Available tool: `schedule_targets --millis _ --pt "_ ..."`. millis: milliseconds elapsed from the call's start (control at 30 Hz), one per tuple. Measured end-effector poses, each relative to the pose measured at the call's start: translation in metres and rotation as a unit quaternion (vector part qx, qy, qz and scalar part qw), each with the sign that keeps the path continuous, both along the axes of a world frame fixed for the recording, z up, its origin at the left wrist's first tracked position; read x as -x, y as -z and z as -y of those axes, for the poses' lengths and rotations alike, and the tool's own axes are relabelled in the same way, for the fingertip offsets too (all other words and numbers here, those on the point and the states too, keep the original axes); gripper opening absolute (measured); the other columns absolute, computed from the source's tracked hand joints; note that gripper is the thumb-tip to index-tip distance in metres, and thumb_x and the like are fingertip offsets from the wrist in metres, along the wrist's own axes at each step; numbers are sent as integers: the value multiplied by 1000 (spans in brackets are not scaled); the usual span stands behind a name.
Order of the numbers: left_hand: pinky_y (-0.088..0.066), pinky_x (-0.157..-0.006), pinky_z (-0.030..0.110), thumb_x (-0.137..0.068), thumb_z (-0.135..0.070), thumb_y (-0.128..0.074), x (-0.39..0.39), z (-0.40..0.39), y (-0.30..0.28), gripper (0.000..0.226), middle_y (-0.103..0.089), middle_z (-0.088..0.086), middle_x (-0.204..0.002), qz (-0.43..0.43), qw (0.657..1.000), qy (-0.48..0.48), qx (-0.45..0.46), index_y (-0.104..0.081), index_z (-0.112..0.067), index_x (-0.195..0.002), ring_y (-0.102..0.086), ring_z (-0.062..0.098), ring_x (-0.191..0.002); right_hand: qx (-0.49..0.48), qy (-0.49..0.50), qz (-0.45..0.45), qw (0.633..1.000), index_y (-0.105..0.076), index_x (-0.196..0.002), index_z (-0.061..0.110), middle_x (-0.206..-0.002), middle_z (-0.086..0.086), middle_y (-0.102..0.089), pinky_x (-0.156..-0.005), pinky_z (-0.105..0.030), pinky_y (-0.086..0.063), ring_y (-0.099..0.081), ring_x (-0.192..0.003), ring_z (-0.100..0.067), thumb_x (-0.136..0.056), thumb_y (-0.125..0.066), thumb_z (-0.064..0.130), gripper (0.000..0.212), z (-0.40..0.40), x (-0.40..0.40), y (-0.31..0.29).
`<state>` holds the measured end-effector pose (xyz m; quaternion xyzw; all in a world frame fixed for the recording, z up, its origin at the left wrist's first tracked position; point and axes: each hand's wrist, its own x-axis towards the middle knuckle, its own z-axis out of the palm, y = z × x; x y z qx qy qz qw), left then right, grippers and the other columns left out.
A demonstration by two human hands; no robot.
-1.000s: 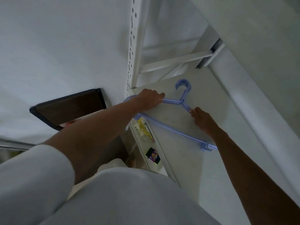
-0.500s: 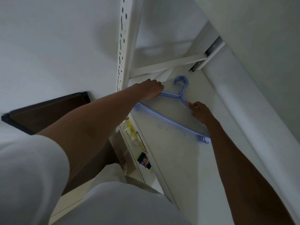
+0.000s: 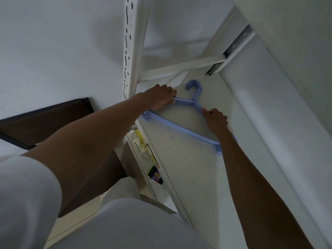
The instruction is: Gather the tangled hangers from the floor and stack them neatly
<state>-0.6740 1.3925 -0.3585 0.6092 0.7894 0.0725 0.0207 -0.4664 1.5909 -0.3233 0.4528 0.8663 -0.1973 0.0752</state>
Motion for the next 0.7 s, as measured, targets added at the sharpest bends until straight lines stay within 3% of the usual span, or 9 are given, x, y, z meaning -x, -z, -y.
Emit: schedule_targets --millis 200,367,633,700 --pt "-44 -86 46 -112 -34 -35 -4 0 5 36 -62 17 -121 -56 998 -16 -18 -52 -7 -128 -58 36 -109 -8 0 -5 1000 -63 -113 10 -120 -16 -63 -97 -45 -41 -55 -117 -37 -99 -43 67 62 3 0 3" --pt "-43 -85 45 -111 -33 -36 -4 -3 7 31 -64 14 -118 -82 996 -13 -27 -53 -11 -126 -58 34 -108 -1 3 -25 1000 -56 -96 18 -98 -3 -61 -94 -43 -37 -58 -107 -32 -99 -46 67 49 1 -1 2" --pt "-42 -87 44 -110 -40 -37 -6 -4 -6 39 -63 16 -121 -96 995 -16 7 -51 -9 -128 -57 35 -111 -24 9 -53 998 -64 -100 16 -97 -4 -65 -97 -43 -39 -62 -103 -30 -99 -48 64 51 10 -9 0" --pt "-42 -91 45 -108 -46 -39 -9 -7 -20 46 -60 16 -128 -76 996 -32 31 -50 -7 -131 -54 36 -117 25 44 -123 991 -68 -108 13 -109 -8 -71 -102 -42 -46 -64 -108 -30 -99 -56 56 45 10 -9 -15"
